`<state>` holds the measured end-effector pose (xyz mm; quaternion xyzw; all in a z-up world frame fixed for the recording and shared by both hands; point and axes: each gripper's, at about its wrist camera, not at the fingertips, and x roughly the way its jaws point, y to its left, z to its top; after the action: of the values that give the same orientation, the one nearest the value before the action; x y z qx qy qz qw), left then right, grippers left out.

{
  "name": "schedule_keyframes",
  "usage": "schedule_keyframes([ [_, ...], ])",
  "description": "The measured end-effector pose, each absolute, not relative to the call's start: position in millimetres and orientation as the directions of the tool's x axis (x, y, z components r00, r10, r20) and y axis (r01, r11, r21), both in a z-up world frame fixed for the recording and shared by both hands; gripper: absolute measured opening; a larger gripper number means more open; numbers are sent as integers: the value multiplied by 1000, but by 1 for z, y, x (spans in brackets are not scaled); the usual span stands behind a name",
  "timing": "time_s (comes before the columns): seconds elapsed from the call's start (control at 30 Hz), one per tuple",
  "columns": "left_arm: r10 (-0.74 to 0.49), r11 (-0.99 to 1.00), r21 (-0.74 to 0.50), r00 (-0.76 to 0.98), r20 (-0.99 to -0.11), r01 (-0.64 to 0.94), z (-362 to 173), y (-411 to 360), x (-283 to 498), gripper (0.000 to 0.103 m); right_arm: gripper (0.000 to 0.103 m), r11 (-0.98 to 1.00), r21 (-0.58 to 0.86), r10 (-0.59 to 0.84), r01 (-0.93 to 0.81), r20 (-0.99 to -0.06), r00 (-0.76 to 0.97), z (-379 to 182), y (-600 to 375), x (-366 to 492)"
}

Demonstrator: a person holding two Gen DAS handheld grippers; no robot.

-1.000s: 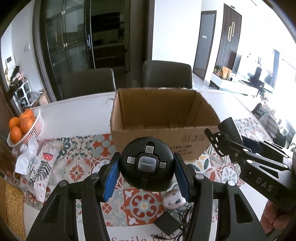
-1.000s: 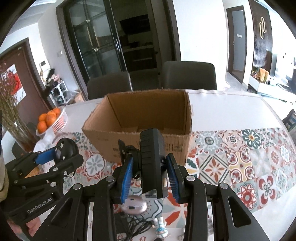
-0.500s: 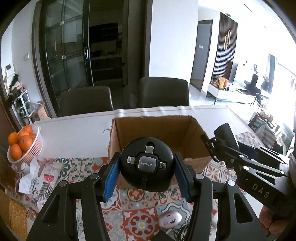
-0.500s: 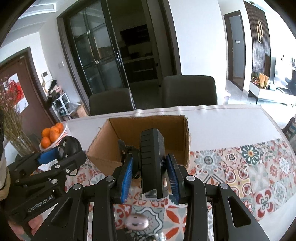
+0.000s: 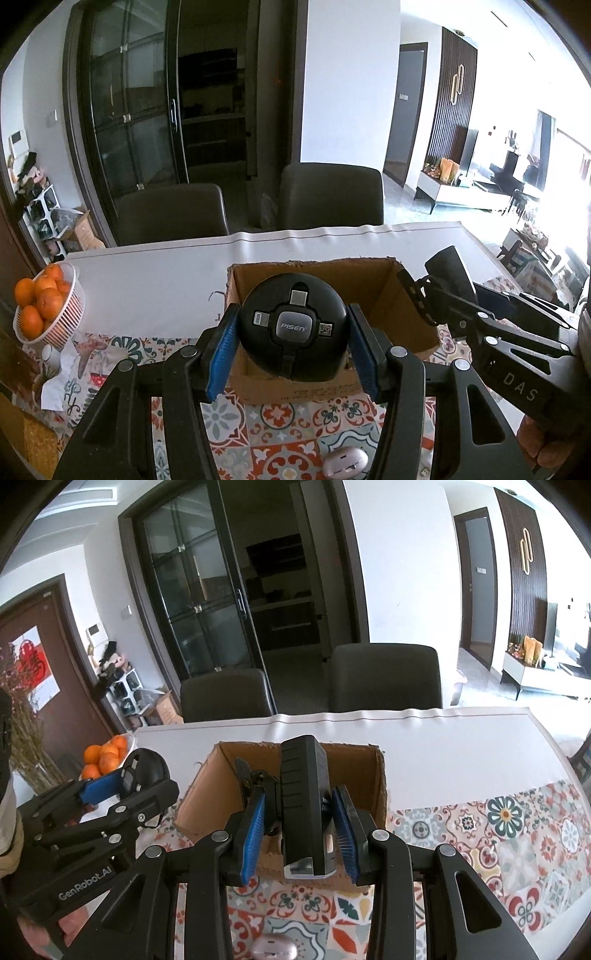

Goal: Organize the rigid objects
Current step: 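Lift both held items and carry them over the cardboard box, then open both grippers to drop the items into the box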

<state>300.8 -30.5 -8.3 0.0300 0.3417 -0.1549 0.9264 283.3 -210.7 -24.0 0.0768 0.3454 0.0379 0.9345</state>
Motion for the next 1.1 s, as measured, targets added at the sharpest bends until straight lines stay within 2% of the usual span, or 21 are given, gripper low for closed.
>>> schedule_keyframes([
  [0.47,-278,943,-81,627,-728,324,-26,-43,353,55,37,984,175,138,-14,-718,682,-35,-219,338],
  [1.1,-227,947,-76,482,-846,311,-78,-52,398,55,37,982,187,155,8,-836,526,-85,-224,388],
])
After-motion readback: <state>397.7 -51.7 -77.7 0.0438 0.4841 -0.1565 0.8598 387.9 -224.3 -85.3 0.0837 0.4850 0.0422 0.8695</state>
